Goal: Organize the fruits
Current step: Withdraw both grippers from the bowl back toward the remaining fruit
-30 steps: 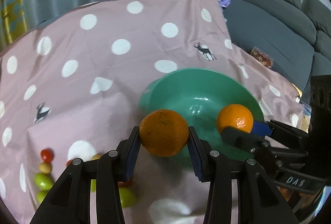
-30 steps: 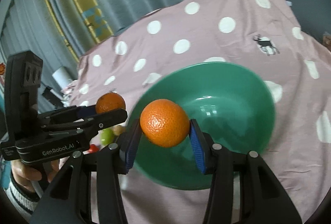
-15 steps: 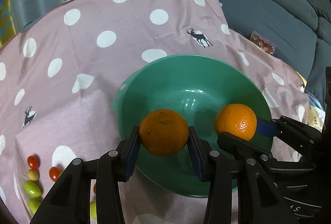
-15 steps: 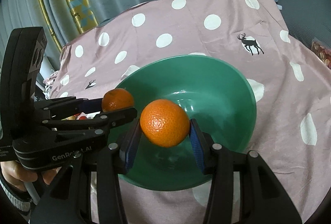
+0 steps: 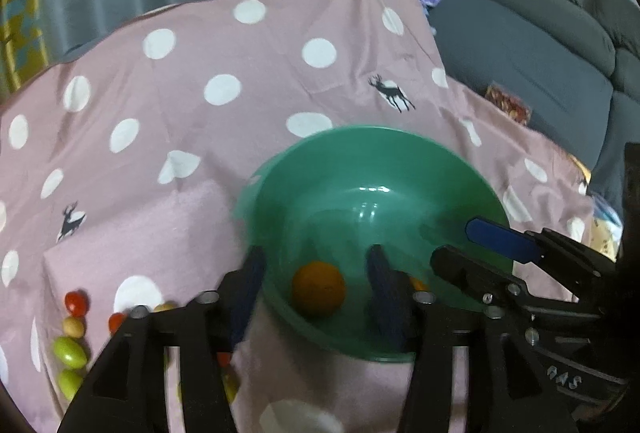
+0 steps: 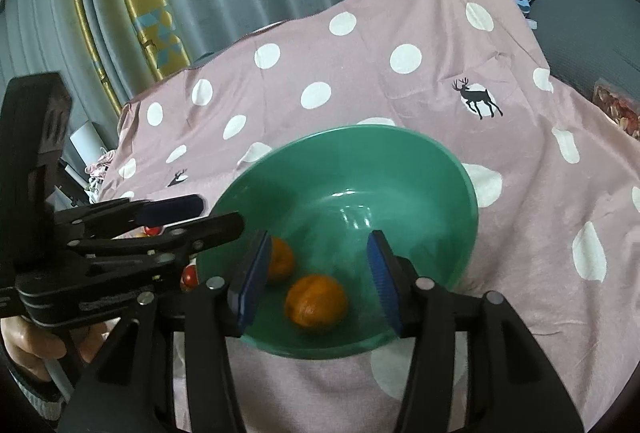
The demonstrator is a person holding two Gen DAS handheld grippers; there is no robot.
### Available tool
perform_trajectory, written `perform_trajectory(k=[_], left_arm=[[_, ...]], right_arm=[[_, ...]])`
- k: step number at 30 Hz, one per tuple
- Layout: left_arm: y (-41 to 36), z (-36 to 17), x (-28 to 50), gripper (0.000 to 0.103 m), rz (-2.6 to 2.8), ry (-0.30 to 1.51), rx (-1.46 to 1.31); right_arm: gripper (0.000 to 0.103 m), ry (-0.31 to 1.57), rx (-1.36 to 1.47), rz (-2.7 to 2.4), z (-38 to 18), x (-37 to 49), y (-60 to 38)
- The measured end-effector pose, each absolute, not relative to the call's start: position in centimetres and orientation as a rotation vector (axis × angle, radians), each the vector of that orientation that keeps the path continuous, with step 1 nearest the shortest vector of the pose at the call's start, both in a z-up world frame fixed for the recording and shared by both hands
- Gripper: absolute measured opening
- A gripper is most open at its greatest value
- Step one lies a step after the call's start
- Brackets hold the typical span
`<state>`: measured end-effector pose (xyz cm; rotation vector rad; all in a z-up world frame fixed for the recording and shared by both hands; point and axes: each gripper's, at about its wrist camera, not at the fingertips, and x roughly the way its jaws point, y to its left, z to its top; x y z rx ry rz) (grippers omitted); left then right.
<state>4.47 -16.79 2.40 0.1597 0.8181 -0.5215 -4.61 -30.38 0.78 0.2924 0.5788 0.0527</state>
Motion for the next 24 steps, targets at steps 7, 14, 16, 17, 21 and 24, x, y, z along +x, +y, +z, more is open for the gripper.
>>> perform_trajectory(k=[7, 14, 16, 17, 21, 24], left_arm=[[-9.6, 3.0, 2.0, 0.072, -0.374, 0.793, 0.070], [-0.8, -0.5, -0.8, 0.073, -0.183, 0.902, -0.079], [1.0, -1.6, -2.0, 0.073, -0.138, 0.933, -0.086], [1.4, -1.9, -2.4, 0.073, -0.125, 0.944, -0.091], [3.2, -2.8, -4.7, 0.073, -0.096, 0.968, -0.117], [3.9, -3.0, -5.5, 0.073, -0.093, 0.959, -0.124]], right_arm=[[0.060, 0.494, 0.351, 0.028, 1.5, -6.1, -31.9], [0.064, 0.475, 0.381, 0.120, 2.0, -6.6, -30.6], [0.065, 0.468, 0.382, 0.183, 2.3, -6.8, -29.6], [0.066, 0.470, 0.368, 0.219, 2.6, -6.9, -28.7], [0.066, 0.493, 0.308, 0.349, 2.9, -7.5, -25.4], [0.066, 0.557, 0.296, 0.454, 2.1, -7.6, -22.7]])
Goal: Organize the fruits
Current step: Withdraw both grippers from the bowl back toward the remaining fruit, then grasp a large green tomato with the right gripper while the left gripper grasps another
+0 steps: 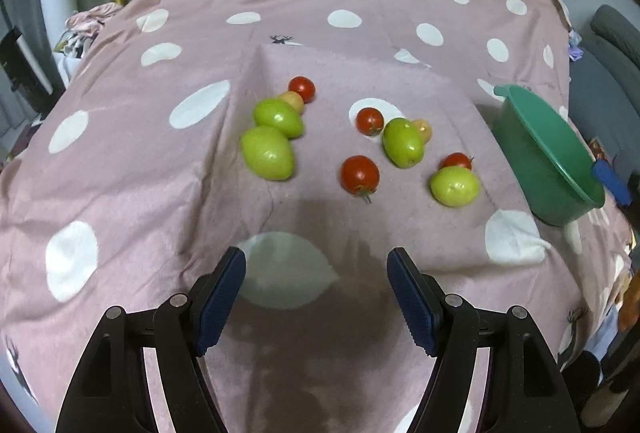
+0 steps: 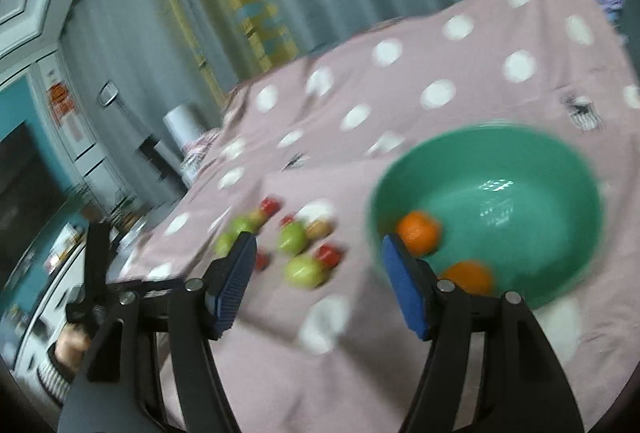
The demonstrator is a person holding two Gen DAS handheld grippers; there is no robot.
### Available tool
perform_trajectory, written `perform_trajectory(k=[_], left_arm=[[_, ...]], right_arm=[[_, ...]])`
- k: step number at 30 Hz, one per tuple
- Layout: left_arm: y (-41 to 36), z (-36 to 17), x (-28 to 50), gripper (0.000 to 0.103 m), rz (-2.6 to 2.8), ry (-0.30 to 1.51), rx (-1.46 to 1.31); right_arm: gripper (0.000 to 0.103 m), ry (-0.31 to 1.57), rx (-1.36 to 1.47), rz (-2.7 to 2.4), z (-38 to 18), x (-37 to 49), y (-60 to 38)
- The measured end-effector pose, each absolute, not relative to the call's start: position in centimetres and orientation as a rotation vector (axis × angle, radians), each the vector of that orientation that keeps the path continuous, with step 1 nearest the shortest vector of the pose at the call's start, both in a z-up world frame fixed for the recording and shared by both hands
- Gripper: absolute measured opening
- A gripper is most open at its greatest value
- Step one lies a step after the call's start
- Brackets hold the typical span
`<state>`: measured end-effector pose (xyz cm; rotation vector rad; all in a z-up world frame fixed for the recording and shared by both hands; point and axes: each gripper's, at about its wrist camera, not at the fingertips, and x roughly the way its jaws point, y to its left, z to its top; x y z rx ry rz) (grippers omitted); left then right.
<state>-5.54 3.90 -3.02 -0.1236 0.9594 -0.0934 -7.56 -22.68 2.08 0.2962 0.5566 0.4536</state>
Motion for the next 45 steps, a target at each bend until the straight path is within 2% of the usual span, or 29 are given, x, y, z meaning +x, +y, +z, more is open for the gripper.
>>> perform_trajectory(k=[11, 24, 35, 45], left_arm=[[4.9, -2.6, -5.7, 0.073, -0.195, 0.882, -0.184], [5.3, -3.3, -3.5, 0.073, -0.290, 0.874, -0.234], [5.9, -2.9, -2.4, 0.073, -0.312, 0.841, -0.219], [6.9, -3.7, -1.7, 0.073, -0.336, 0.862, -0.247]], right_arm=[[0.066, 0.710, 0.175, 0.515, -1.2, -6.4, -16.1], [0.064, 0.756, 0.119, 0.442, -2.2, -4.8, -14.5], [0.054, 0.864, -0.022, 0.285, -3.4, 0.1, -12.5], [0.052, 0.916, -0.038, 0.257, -4.2, 2.3, -11.3]])
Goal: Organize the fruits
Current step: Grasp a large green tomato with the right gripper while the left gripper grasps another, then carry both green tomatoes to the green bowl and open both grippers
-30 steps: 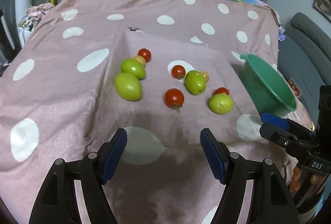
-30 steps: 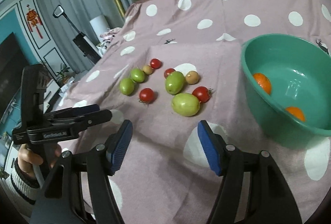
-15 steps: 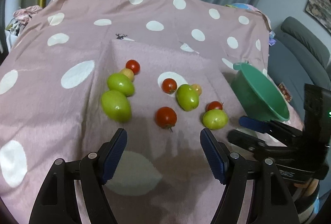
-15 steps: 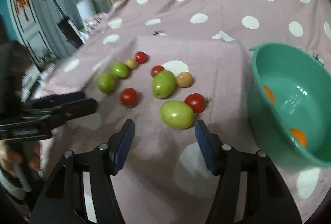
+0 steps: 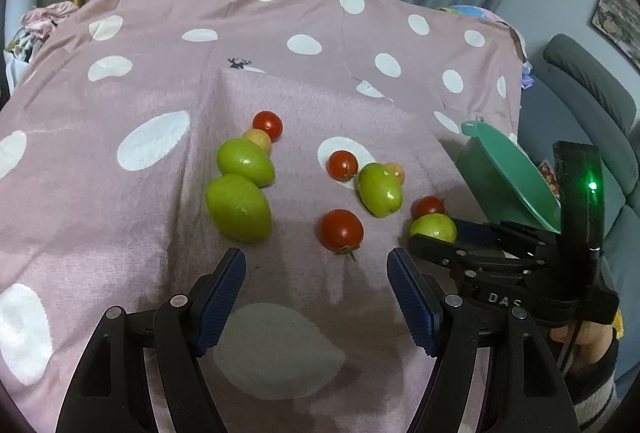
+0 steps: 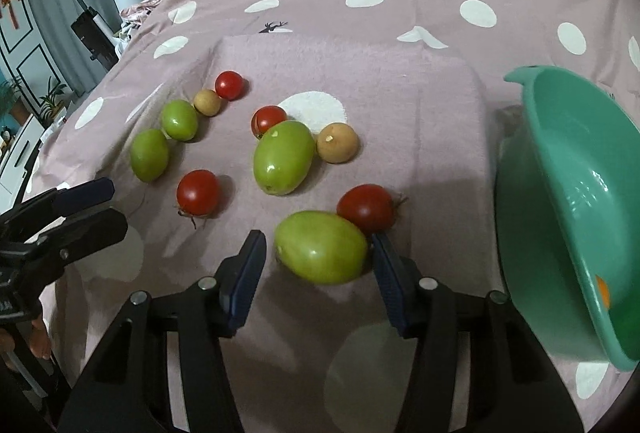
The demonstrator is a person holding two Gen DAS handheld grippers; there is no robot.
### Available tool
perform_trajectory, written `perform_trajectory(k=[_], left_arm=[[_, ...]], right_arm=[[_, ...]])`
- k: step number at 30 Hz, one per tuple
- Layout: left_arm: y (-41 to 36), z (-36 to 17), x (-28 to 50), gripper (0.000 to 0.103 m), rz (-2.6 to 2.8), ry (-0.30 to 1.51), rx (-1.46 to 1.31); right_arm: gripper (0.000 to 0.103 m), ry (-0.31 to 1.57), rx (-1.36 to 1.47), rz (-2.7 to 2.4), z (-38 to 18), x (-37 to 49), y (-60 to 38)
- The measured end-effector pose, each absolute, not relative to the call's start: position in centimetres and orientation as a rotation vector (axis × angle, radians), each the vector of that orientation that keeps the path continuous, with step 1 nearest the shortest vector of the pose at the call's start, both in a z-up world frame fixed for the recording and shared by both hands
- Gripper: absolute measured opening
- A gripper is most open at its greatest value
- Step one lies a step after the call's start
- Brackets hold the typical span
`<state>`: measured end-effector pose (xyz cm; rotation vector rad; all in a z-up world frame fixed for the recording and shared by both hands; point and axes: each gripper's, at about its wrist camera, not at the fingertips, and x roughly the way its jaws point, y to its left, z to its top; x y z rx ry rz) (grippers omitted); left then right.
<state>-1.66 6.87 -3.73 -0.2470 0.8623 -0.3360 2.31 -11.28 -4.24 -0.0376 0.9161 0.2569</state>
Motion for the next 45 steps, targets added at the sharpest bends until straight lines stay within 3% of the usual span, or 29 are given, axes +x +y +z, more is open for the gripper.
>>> perform_trajectory(k=[1, 12, 26, 30, 32, 40, 43, 45], left_arm=[[6.9, -3.8, -1.6, 0.073, -0.337, 0.863, -0.247], [5.7, -3.4, -0.2, 0.073, -0.364, 0.874, -0.238], [-1.8, -3.4, 5.9, 0.073, -0.376, 0.971, -0.076], [-2.9, -4.2, 6.9, 0.063, -0.352, 0.994, -0.041], [-3.0, -5.0, 7.5, 0.053, -0.341, 1.017, -0.043], [-3.0, -5.6, 8.1, 0.050, -0.336, 1.038, -0.056], [-3.3, -5.6, 8.4, 0.039, -0.352, 1.047, -0.035], [-3.1, -5.6, 8.5, 0.039, -0.359, 1.046, -0.044]], right_arm=[[0.047, 0.919, -0.044, 0.254, -4.4, 2.4, -11.2], [0.047, 0.864, 0.021, 0.390, -3.5, 0.4, -11.9], [0.047, 0.830, 0.087, 0.508, -3.7, -1.6, -14.7], [0.047, 0.825, 0.113, 0.532, -3.6, -1.7, -15.0], [0.047, 0.820, 0.126, 0.544, -3.5, -1.8, -15.2], [0.047, 0.811, 0.161, 0.557, -3.4, -1.7, -15.6], [0.047, 0.809, 0.163, 0.557, -3.4, -1.9, -15.5], [0.047, 0.808, 0.165, 0.556, -3.4, -1.9, -15.6]])
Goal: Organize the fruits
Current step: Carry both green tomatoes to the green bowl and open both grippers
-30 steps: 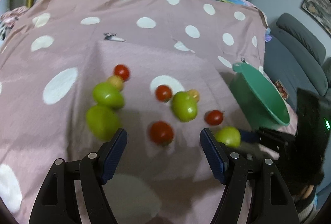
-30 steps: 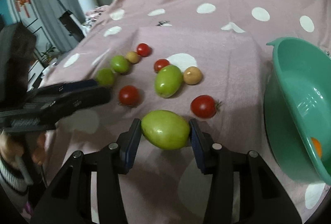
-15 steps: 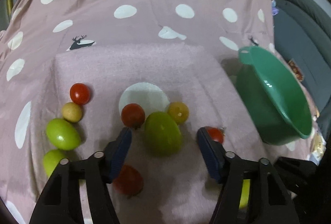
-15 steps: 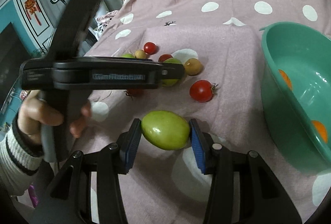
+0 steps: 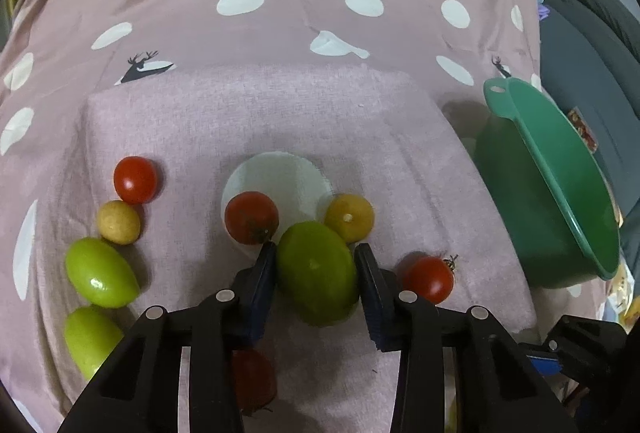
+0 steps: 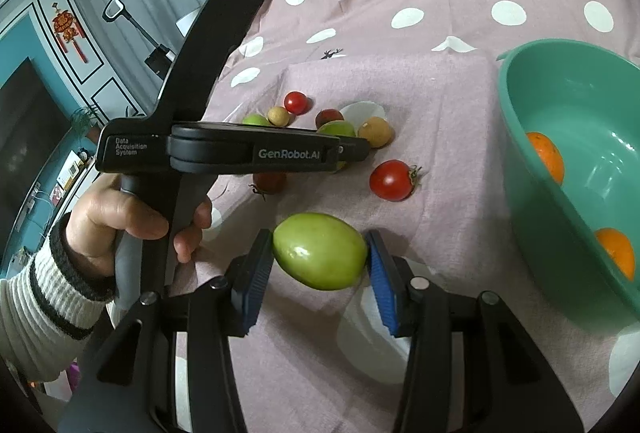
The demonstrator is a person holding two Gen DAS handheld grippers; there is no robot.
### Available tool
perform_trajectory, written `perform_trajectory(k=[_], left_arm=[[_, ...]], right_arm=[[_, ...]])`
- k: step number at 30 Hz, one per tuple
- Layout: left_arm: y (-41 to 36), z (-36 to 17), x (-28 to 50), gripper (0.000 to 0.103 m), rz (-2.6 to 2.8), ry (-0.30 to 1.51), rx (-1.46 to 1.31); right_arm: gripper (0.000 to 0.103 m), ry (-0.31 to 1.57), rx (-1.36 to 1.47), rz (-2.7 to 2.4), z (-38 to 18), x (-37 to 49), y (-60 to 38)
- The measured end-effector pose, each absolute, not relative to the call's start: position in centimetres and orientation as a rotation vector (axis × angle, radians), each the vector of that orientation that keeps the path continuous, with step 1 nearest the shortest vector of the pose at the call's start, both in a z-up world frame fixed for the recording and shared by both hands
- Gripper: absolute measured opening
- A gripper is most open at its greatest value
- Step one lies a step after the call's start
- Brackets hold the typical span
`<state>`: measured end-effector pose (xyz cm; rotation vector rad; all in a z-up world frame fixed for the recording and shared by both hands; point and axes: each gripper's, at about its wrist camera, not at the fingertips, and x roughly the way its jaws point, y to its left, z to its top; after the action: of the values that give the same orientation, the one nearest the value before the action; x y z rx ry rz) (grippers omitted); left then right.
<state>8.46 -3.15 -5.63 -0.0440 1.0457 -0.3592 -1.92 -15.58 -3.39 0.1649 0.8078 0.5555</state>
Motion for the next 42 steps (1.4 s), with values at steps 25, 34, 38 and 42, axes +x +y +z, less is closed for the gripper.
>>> perform_trajectory(k=[25, 34, 38, 42], left_arm=[[3.6, -0.4, 0.4, 0.039, -0.330, 0.893, -0.210], [0.7, 1.3, -0.2, 0.039, -0.406, 0.870, -0.185], [-1.5, 2.3, 0.2, 0.039, -0.454, 0.861, -0.162], [-4.0, 3.4, 1.0, 0.039, -0.511, 0.845, -0.148]], right_arm=[[0.047, 0.768, 0.175, 0.575, -2.6, -2.8, -15.7], [0.047, 0.676, 0.206, 0.551, -0.5, -3.5, -17.9], [0.047, 0.635, 0.241, 0.503, 0.1, -3.6, -20.0], [0.047, 0.591, 0.284, 0.447, 0.9, -4.2, -22.6]])
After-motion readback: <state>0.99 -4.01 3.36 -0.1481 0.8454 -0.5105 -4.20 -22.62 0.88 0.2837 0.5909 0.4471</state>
